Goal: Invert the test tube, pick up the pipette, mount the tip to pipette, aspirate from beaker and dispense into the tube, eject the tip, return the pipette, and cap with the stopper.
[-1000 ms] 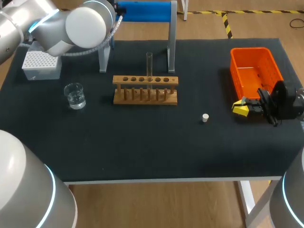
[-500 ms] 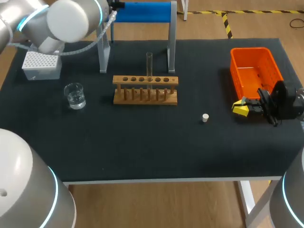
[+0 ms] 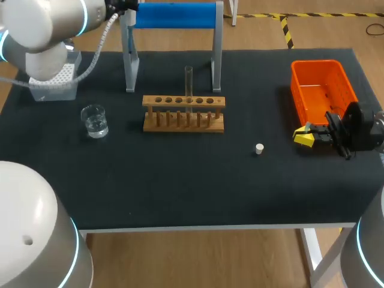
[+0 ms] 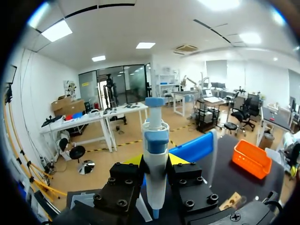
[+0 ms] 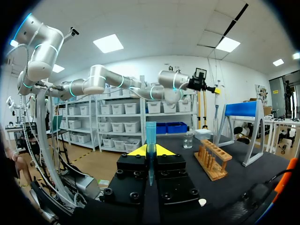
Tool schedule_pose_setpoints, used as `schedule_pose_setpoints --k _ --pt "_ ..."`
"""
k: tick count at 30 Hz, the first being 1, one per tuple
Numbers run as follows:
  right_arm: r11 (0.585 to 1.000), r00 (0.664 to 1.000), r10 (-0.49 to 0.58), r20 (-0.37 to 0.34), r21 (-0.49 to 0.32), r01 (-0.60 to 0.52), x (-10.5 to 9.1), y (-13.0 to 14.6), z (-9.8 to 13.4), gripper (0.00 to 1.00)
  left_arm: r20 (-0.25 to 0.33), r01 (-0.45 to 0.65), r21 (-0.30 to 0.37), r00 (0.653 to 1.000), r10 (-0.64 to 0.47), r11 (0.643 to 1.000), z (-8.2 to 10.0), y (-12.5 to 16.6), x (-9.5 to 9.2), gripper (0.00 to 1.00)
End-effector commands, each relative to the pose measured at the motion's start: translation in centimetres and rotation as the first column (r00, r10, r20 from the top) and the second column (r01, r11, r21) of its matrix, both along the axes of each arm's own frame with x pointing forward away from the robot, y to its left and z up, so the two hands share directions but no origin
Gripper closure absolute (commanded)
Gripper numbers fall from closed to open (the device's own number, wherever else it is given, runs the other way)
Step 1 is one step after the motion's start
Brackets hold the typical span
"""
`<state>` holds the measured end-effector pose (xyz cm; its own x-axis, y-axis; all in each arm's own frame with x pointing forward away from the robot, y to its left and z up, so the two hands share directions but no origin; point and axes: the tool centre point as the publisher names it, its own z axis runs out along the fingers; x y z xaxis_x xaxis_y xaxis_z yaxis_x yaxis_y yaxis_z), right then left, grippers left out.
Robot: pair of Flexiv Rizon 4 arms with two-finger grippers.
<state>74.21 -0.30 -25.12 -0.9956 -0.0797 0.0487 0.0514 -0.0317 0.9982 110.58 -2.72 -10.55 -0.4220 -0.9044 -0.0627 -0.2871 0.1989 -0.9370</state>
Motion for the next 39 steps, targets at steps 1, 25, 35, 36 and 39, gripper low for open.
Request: schedule_pose_setpoints --k 1,25,35,36,39 --pt "1.0 1.0 0.0 0.001 -0.001 0.0 -0.1 -0.1 0.0 1.0 -0.019 0.082 -0.024 0.996 -0.082 0.996 0.1 0.2 0.1 1.0" --pt "1.0 1.0 0.0 0.001 -0.001 0.0 -0.1 -0.1 0.0 1.0 0.032 0.457 -0.045 0.889 -0.456 0.888 3.3 0.3 -6.1 1.0" --pt "1.0 1.0 0.0 0.001 -0.001 0.0 -0.1 -0.1 0.0 1.0 0.033 0.622 -0.01 0.783 -0.621 0.783 4.8 0.0 -9.2 1.0" --pt "1.0 1.0 0.0 0.001 -0.001 0.0 -0.1 -0.1 0.0 1.0 0.038 0.637 -0.01 0.771 -0.636 0.771 5.0 0.0 -9.6 1.0" --pt "1.0 1.0 0.0 0.001 -0.001 0.0 -0.1 -0.1 0.0 1.0 0.044 0.686 -0.011 0.727 -0.685 0.728 5.3 -0.1 -10.5 1.0"
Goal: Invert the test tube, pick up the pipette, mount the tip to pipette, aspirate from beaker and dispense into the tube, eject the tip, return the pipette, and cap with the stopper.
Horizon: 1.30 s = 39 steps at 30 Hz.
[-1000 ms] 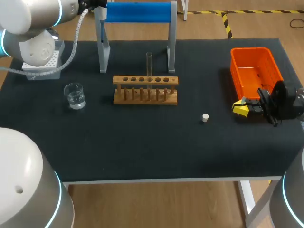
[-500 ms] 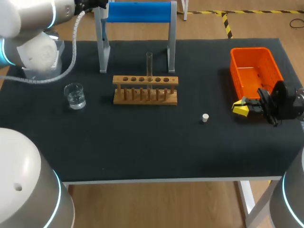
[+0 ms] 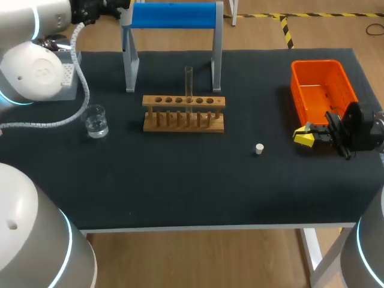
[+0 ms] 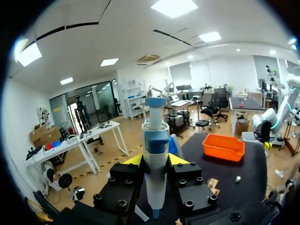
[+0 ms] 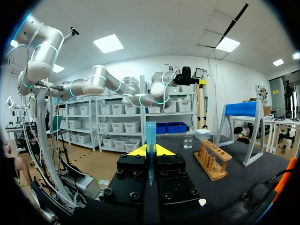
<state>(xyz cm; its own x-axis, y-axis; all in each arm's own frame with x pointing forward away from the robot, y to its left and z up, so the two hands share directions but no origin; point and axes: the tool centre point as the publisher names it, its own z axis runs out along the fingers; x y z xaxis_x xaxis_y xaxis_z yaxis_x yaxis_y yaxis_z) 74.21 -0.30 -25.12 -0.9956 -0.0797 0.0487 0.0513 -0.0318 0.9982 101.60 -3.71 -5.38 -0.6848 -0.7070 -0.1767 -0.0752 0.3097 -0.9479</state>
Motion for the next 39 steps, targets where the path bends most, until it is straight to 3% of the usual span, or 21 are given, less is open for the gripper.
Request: schedule_pose_setpoints --k 1,12,17,20,24,30,39 --pt "1.0 1.0 0.0 0.001 -0.001 0.0 -0.1 -0.1 0.0 1.0 -0.098 0.42 -0.055 0.9 -0.424 0.906 0.2 0.8 -1.9 1.0" --pt "1.0 1.0 0.0 0.001 -0.001 0.0 -0.1 -0.1 0.0 1.0 -0.065 0.573 -0.049 0.815 -0.575 0.818 0.1 -1.0 -3.3 1.0" --pt "1.0 1.0 0.0 0.001 -0.001 0.0 -0.1 -0.1 0.0 1.0 -0.056 0.593 -0.046 0.802 -0.595 0.804 0.2 -1.8 -3.9 1.0" --pt "1.0 1.0 0.0 0.001 -0.001 0.0 -0.1 -0.1 0.0 1.0 -0.051 0.568 -0.027 0.821 -0.569 0.823 0.4 -2.3 -4.6 1.0" --pt "1.0 1.0 0.0 0.001 -0.001 0.0 -0.1 -0.1 0.0 1.0 -0.031 0.485 -0.02 0.874 -0.485 0.874 0.9 -2.9 -5.7 1.0" --pt "1.0 1.0 0.0 0.001 -0.001 0.0 -0.1 -0.1 0.0 1.0 0.015 0.355 -0.043 0.935 -0.355 0.934 1.8 -4.1 -7.7 1.0" --pt "1.0 1.0 0.0 0.001 -0.001 0.0 -0.1 -0.1 0.0 1.0 0.012 0.341 -0.048 0.94 -0.341 0.939 2.5 -6.8 -10.3 1.0"
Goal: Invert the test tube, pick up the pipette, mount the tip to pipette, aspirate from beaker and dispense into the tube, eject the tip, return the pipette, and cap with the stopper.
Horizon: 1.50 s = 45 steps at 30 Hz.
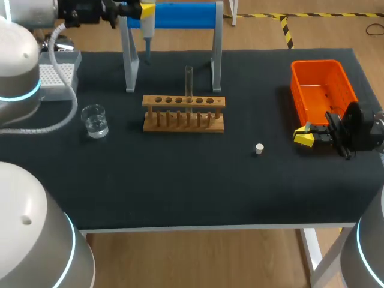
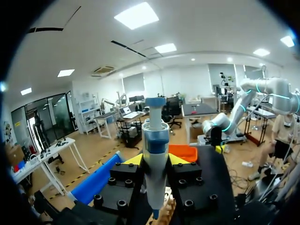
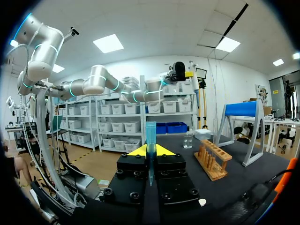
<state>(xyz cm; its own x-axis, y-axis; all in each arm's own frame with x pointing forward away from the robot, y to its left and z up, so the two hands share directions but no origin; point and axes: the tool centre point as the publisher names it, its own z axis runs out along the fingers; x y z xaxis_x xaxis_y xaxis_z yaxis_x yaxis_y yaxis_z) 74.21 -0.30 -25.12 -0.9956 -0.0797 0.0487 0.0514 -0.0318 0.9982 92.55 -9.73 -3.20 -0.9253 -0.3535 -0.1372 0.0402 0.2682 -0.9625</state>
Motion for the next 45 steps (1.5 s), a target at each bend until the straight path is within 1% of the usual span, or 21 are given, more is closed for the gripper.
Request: schedule_pose_setpoints --k 1,3,4,7,9,10,12,17,18,21,25,34,38,45 --pt "1.0 1.0 0.0 0.001 -0.001 0.0 -0.1 -0.1 0.0 1.0 0.015 -0.088 0.006 0.996 0.088 0.996 0.5 -1.1 -1.5 1.0" --pt "1.0 1.0 0.0 0.001 -0.001 0.0 -0.1 -0.1 0.0 1.0 -0.006 -0.084 0.004 0.996 0.084 0.996 1.1 -1.6 -2.0 1.0" --pt "1.0 1.0 0.0 0.001 -0.001 0.0 -0.1 -0.1 0.0 1.0 -0.002 -0.078 0.005 0.997 0.078 0.997 1.4 -1.8 -2.3 1.0" --pt "1.0 1.0 0.0 0.001 -0.001 0.0 -0.1 -0.1 0.0 1.0 -0.021 -0.07 -0.009 0.997 0.07 0.997 2.5 -2.5 -2.9 1.0" --pt "1.0 1.0 0.0 0.001 -0.001 0.0 -0.1 -0.1 0.0 1.0 -0.034 -0.062 -0.034 0.998 0.061 0.998 3.1 -2.9 -3.3 1.0" --pt "1.0 1.0 0.0 0.001 -0.001 0.0 -0.1 -0.1 0.0 1.0 -0.03 -0.055 -0.029 0.998 0.055 0.998 3.3 -3.1 -3.5 1.0" --pt "1.0 1.0 0.0 0.001 -0.001 0.0 -0.1 -0.1 0.0 1.0 -0.038 -0.052 -0.042 0.998 0.05 0.998 3.7 -3.6 -3.7 1.0" --pt "1.0 1.0 0.0 0.001 -0.001 0.0 -0.1 -0.1 0.0 1.0 -0.038 -0.038 -0.045 0.999 0.036 0.998 4.3 -4.7 -4.4 1.0" --pt "1.0 1.0 0.0 0.001 -0.001 0.0 -0.1 -0.1 0.0 1.0 -0.046 -0.031 -0.056 0.999 0.029 0.998 4.4 -5.0 -4.5 1.0" --pt "1.0 1.0 0.0 0.001 -0.001 0.0 -0.1 -0.1 0.0 1.0 -0.052 -0.014 -0.07 0.999 0.011 0.997 4.6 -5.8 -4.7 1.0" --pt "1.0 1.0 0.0 0.001 -0.001 0.0 -0.1 -0.1 0.0 1.0 -0.057 0.001 -0.065 0.998 -0.005 0.998 4.6 -7.0 -4.8 1.0" --pt "1.0 1.0 0.0 0.001 -0.001 0.0 -0.1 -0.1 0.0 1.0 -0.079 0.027 -0.077 0.996 -0.033 0.997 4.2 -9.2 -5.2 1.0" --pt "1.0 1.0 0.0 0.001 -0.001 0.0 -0.1 -0.1 0.0 1.0 -0.093 0.032 -0.083 0.995 -0.04 0.996 4.2 -9.9 -5.3 1.0" --pt "1.0 1.0 0.0 0.001 -0.001 0.0 -0.1 -0.1 0.0 1.0 -0.091 0.039 -0.101 0.995 -0.048 0.994 4.1 -10.7 -5.5 1.0"
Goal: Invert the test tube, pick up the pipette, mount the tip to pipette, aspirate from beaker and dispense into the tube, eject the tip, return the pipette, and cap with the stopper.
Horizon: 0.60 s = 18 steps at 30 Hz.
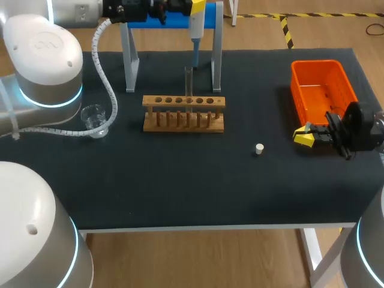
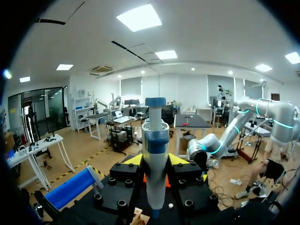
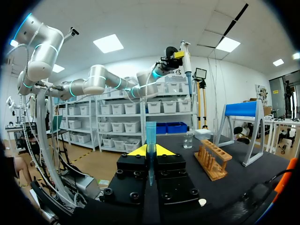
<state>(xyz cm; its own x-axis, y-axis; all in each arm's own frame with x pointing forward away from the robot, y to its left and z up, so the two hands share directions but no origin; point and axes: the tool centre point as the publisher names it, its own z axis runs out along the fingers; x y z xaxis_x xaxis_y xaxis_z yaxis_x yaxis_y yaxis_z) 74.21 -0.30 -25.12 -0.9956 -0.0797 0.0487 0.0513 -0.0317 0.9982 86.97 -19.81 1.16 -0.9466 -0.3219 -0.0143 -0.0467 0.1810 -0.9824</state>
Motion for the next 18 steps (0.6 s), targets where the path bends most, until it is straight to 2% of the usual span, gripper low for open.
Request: schedule_pose_setpoints --k 1,14,18 --pt "1.0 1.0 0.0 0.001 -0.001 0.0 -0.08 -0.07 0.01 1.0 0.005 0.004 -0.009 1.0 -0.004 1.0 -0.31 -0.71 0.04 1.0" --pt "1.0 1.0 0.0 0.001 -0.001 0.0 -0.08 -0.07 0.01 1.0 0.005 0.014 0.011 1.0 -0.014 1.0 -0.94 -1.35 -0.02 1.0" --pt "1.0 1.0 0.0 0.001 -0.001 0.0 -0.08 -0.07 0.01 1.0 0.028 0.015 0.026 0.999 -0.015 1.0 -1.03 -1.43 -0.11 1.0"
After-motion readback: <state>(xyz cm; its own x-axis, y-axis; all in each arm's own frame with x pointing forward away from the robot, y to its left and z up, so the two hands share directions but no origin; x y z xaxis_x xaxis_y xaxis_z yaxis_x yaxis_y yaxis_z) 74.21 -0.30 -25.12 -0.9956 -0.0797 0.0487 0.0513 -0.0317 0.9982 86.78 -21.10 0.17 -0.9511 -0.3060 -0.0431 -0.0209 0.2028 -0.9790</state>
